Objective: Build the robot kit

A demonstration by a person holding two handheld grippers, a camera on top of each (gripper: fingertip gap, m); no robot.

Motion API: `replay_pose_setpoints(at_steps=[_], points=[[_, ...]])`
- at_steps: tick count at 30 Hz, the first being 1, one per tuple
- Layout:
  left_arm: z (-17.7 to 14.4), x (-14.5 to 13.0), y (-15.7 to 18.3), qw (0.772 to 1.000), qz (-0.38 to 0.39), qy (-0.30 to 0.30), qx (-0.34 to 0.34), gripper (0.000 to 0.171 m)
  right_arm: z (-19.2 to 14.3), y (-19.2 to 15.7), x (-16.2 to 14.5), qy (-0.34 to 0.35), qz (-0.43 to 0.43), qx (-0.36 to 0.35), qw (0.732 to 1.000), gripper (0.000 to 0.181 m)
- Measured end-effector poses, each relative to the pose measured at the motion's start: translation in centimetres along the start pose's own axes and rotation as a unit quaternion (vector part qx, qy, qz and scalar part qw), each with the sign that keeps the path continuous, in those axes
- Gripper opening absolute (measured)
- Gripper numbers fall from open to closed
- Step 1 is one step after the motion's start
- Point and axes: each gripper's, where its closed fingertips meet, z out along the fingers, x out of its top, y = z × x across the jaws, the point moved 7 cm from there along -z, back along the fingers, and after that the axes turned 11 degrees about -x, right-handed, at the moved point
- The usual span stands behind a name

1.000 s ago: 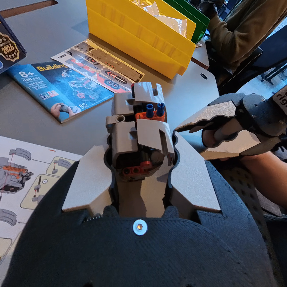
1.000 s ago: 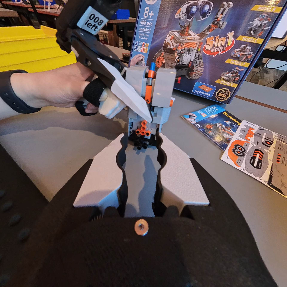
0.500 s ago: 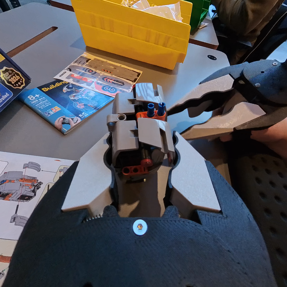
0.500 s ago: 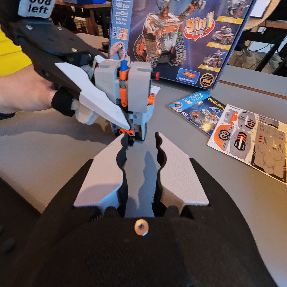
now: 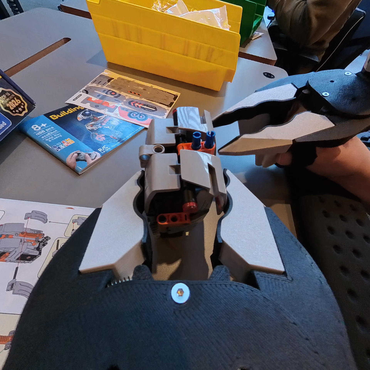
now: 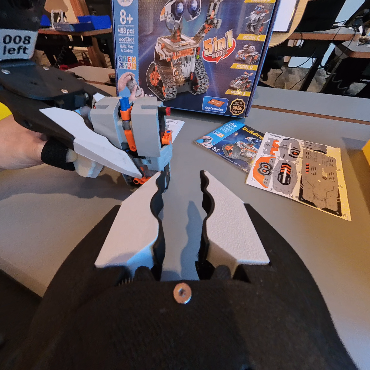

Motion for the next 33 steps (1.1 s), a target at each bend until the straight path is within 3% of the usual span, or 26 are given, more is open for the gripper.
replay_pose_setpoints(at_steps=[8,13,20,33], points=[[-0.2,0.0,-0.5,0.999,-0.034,0.018,-0.025,0.074,-0.4,0.7,0.5,0.026,0.023,-0.011,0.999,0.031],[0.1,0.1,-0.3,1.000,-0.017,0.011,-0.022,0.074,-0.9,1.2,1.1,0.056,0.032,-0.026,0.998,0.030],[1.8,0.7,-0.2,1.000,0.008,0.002,-0.014,0.074,-1.7,1.8,1.8,0.091,0.038,-0.050,0.994,0.029],[5.8,3.2,-2.7,0.995,-0.039,0.044,-0.082,0.074,-3.9,3.7,2.9,0.177,0.076,-0.104,0.976,0.028]])
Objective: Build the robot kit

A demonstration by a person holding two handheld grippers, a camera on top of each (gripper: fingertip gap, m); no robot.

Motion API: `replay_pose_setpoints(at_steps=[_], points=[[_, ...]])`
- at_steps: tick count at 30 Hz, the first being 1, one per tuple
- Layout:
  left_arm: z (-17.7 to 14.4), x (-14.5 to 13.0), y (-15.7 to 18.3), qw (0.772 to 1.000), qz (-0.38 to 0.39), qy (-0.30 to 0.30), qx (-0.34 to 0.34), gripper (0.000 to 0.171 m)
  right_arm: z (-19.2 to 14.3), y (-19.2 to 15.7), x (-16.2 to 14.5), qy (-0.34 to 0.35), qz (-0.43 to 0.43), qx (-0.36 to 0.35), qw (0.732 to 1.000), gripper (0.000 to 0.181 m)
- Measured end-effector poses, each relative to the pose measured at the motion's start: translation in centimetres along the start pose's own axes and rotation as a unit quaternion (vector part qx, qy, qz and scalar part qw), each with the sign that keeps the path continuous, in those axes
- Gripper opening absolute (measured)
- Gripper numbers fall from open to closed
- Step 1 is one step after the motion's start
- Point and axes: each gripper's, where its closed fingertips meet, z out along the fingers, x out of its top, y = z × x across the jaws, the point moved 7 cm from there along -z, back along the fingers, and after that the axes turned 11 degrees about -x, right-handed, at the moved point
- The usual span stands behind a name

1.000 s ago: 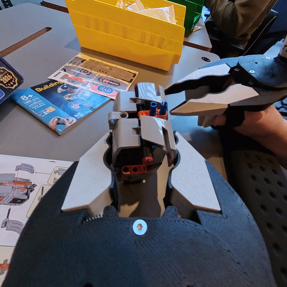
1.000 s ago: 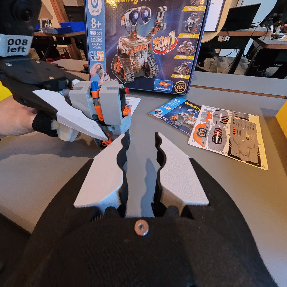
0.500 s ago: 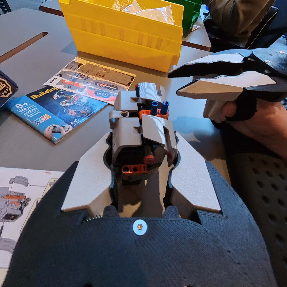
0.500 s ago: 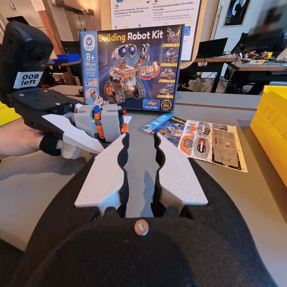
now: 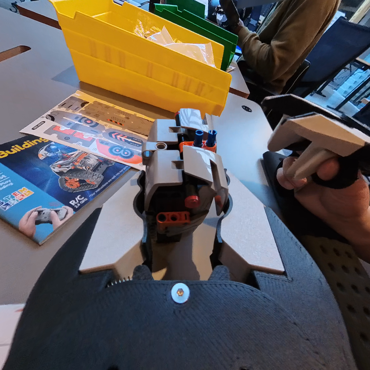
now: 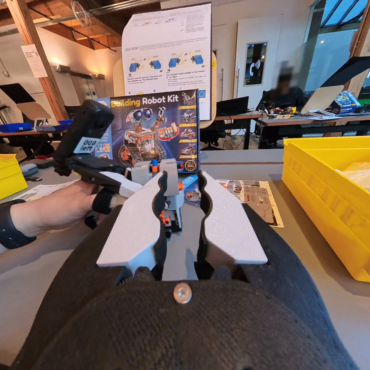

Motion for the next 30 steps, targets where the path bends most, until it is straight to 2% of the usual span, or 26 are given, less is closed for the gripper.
replay_pose_setpoints(at_steps=[5,15,25,27,30], points=[[1.5,0.6,-0.4,1.000,0.003,-0.005,-0.009,0.074,-0.1,0.2,0.1,0.005,0.012,0.000,1.000,0.028],[5.9,1.6,-0.2,0.997,0.064,-0.029,-0.011,0.075,-1.2,1.7,1.1,0.048,0.029,-0.041,0.998,0.027],[5.9,1.6,0.0,0.998,0.057,-0.025,-0.024,0.077,-1.3,1.9,1.1,0.052,0.045,-0.034,0.997,0.027],[5.9,1.3,-0.2,0.998,0.052,-0.034,-0.016,0.085,-1.3,1.9,1.0,0.051,0.048,-0.033,0.997,0.027],[5.9,0.7,-0.3,0.998,0.046,-0.039,-0.015,0.081,-1.3,1.9,0.9,0.047,0.054,-0.028,0.997,0.027]])
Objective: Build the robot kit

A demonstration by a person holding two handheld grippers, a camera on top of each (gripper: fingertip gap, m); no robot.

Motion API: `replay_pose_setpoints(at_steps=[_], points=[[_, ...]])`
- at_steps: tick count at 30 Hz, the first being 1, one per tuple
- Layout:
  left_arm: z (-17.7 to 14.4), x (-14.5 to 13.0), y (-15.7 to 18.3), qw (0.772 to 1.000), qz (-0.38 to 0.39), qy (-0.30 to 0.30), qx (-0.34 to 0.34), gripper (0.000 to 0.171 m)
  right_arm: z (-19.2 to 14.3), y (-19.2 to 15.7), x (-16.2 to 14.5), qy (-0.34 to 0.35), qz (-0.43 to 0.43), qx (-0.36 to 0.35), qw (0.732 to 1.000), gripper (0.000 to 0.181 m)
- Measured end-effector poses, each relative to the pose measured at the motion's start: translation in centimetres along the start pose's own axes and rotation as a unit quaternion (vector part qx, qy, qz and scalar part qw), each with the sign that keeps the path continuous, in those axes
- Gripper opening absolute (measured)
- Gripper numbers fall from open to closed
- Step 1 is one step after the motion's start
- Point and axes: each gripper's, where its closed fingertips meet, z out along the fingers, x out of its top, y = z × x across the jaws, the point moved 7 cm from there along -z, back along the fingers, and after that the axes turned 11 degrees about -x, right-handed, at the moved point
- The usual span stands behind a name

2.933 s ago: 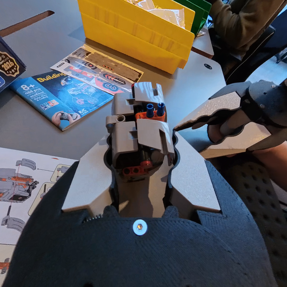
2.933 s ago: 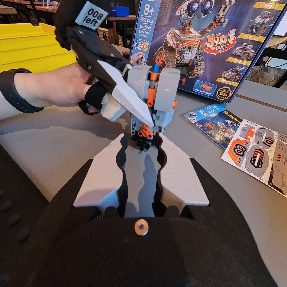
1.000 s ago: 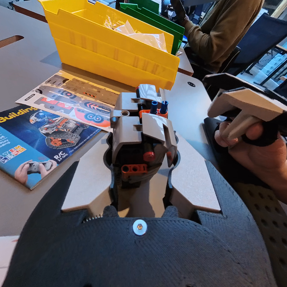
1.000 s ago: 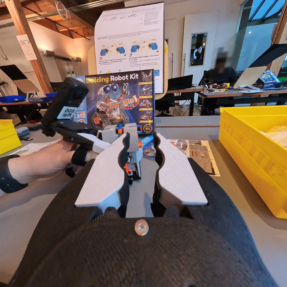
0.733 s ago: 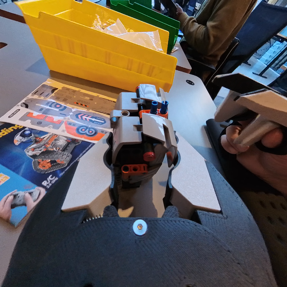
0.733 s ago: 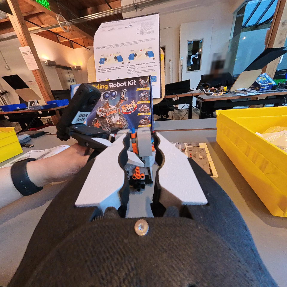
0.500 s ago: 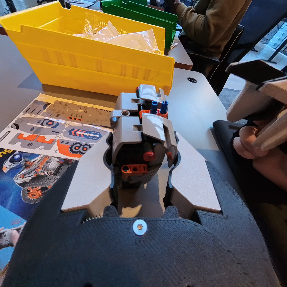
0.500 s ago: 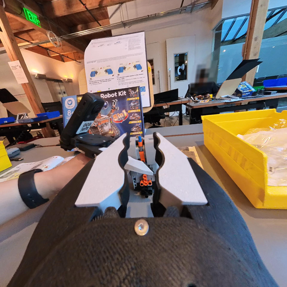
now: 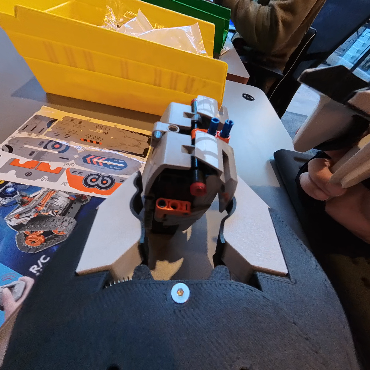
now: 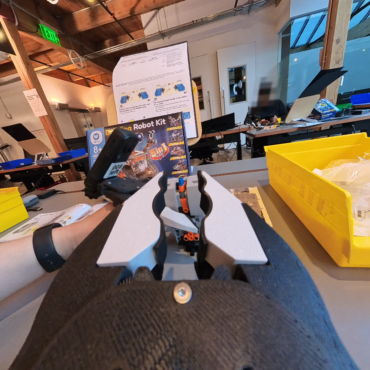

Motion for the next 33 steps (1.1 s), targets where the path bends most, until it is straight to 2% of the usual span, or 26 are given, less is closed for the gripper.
replay_pose_setpoints(at_steps=[4,9,15,19,21,24,26,30,33], points=[[-0.7,0.1,0.1,1.000,-0.006,0.022,0.004,0.084,0.0,-0.1,-0.1,-0.003,0.004,0.005,1.000,0.028],[-3.0,0.7,0.7,0.998,-0.011,0.058,0.025,0.089,0.2,-0.2,-0.4,-0.013,0.002,0.011,1.000,0.028],[-7.0,-1.2,3.1,0.990,-0.079,0.101,0.065,0.091,0.1,-0.2,-0.2,-0.006,0.004,0.011,1.000,0.027],[-10.0,-3.8,6.2,0.989,-0.130,0.061,0.027,0.086,0.2,-0.7,-0.5,-0.013,-0.015,0.022,1.000,0.021],[-12.3,-5.3,7.5,0.987,-0.151,0.047,0.030,0.078,0.2,-1.1,-0.6,-0.018,-0.025,0.031,0.999,0.016],[-16.6,-7.7,8.7,0.979,-0.178,0.057,0.080,0.067,0.4,-2.0,-1.0,-0.034,-0.043,0.052,0.997,0.011],[-20.1,-9.5,9.0,0.969,-0.180,0.064,0.154,0.059,0.7,-2.8,-1.5,-0.047,-0.062,0.070,0.995,0.010],[-26.0,-11.8,8.9,0.941,-0.165,0.037,0.293,0.058,1.0,-5.2,-2.5,-0.072,-0.115,0.116,0.984,0.009],[-27.7,-12.9,8.4,0.929,-0.149,0.003,0.339,0.062,1.2,-7.4,-3.8,-0.101,-0.157,0.165,0.969,0.009]])
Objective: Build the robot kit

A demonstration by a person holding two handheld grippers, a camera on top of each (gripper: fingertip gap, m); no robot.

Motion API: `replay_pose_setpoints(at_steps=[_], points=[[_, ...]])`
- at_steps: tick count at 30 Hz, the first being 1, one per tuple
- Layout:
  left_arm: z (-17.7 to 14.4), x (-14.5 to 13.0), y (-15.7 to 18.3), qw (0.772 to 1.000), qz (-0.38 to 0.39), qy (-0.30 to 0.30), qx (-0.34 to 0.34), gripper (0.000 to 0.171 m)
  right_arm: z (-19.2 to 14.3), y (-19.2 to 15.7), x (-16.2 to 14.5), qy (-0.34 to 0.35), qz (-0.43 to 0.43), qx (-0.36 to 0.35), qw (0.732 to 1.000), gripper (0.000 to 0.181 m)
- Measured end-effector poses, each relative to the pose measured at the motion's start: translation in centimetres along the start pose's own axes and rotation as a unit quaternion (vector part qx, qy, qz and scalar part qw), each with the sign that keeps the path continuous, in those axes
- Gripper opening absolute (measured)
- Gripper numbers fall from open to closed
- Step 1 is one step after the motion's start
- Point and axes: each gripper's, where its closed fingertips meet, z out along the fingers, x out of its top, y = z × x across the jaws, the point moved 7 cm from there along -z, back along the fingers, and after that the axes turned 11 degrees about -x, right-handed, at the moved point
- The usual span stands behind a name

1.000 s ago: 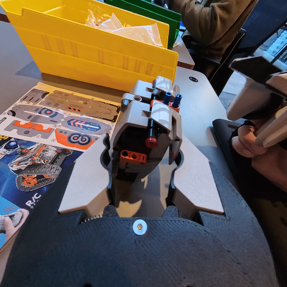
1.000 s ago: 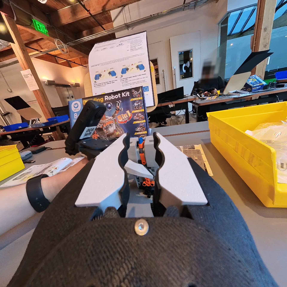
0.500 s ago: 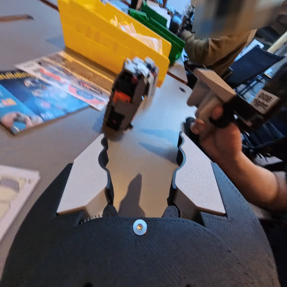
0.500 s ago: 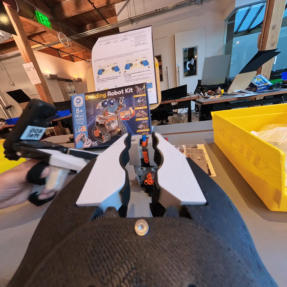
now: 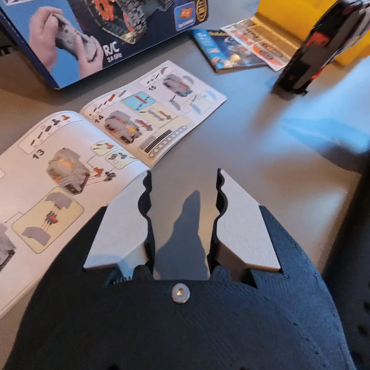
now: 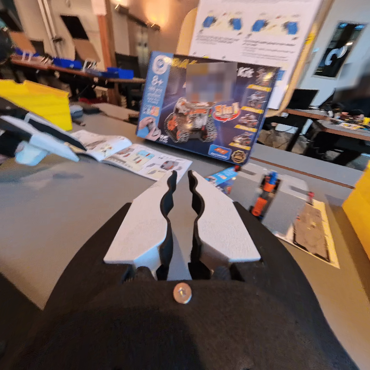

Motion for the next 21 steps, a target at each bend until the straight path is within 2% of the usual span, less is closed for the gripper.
replay_pose_setpoints(at_steps=[3,8,13,21], points=[[0.5,-0.2,-0.7,1.000,-0.002,-0.010,0.001,0.074,0.8,-2.1,-0.5,-0.025,-0.034,0.053,0.998,0.009],[0.9,0.5,-2.1,0.998,0.029,-0.020,0.045,0.081,1.4,-3.3,-1.2,-0.048,-0.083,0.072,0.993,0.009],[1.0,-0.7,-3.3,0.997,-0.010,-0.047,0.066,0.081,1.4,-3.1,-1.2,-0.048,-0.070,0.073,0.994,0.009],[0.4,-0.7,-4.1,0.997,-0.042,-0.019,0.058,0.081,1.5,-2.5,-1.3,-0.054,-0.034,0.078,0.995,0.009]])
